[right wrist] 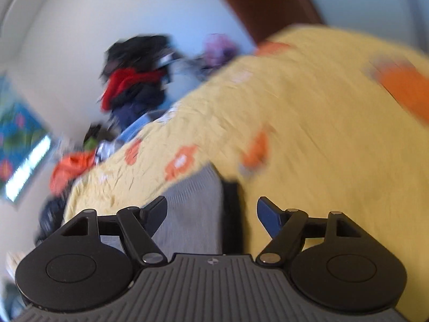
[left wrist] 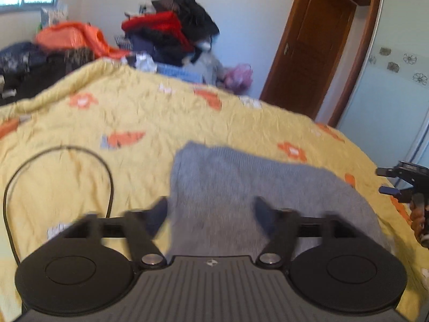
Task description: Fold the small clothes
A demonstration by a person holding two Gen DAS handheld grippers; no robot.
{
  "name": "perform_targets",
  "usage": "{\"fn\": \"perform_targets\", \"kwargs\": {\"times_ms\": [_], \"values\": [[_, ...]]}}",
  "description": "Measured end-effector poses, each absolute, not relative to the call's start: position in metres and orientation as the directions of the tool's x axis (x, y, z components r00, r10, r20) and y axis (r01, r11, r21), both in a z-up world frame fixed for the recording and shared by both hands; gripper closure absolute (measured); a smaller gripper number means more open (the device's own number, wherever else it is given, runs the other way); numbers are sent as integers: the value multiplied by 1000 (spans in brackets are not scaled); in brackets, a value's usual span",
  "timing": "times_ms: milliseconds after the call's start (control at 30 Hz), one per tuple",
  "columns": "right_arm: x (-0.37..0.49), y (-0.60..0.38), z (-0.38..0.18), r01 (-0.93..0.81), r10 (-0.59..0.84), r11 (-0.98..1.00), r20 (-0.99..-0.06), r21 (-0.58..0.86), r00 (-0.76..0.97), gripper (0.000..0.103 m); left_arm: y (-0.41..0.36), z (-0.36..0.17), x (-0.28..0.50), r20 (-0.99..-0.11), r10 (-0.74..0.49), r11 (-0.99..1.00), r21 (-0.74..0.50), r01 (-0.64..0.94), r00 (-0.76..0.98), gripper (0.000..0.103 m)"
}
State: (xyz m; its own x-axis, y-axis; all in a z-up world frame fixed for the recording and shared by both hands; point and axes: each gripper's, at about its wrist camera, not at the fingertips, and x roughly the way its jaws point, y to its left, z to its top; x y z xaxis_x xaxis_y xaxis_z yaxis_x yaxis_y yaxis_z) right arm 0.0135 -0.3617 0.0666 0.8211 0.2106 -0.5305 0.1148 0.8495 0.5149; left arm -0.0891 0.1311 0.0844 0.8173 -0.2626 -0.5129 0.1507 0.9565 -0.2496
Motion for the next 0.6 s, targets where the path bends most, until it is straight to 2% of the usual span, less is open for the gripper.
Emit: {"fn": "perform_targets", "kwargs": {"times_ms": [167, 267, 300, 333, 367, 467, 533, 600], "values": [[123, -342, 49, 63, 196, 935, -658, 348, 727, 36, 89, 73, -67, -453, -293, 952, -218, 214, 842, 25], [153, -327, 26, 64, 230, 937, -745, 342, 627, 46, 70, 45, -46, -520, -247, 967, -183, 176, 817, 25], [155, -320, 22, 49, 223, 944, -741, 326, 634, 51, 67, 38, -43, -540, -252, 966, -188, 177, 803, 25], [155, -313, 21, 1, 244, 949, -733, 316, 635, 76, 65, 33, -40, -551, -269, 962, -195, 192, 790, 25], [149, -308, 21, -34, 286, 941, -738, 337, 612, 92, 62, 30, -39, -559, -282, 959, -195, 207, 780, 25], [132, -311, 32, -52, 216, 967, -703, 247, 677, 92, 58, 19, -35, -585, -274, 962, -170, 215, 763, 25], [131, -335, 24, 38, 184, 958, -715, 283, 675, 92, 62, 8, -25, -616, -266, 964, -181, 196, 741, 24], [125, -343, 14, 53, 200, 947, -711, 317, 674, 92, 64, 6, -23, -609, -267, 963, -191, 189, 747, 23]]}}
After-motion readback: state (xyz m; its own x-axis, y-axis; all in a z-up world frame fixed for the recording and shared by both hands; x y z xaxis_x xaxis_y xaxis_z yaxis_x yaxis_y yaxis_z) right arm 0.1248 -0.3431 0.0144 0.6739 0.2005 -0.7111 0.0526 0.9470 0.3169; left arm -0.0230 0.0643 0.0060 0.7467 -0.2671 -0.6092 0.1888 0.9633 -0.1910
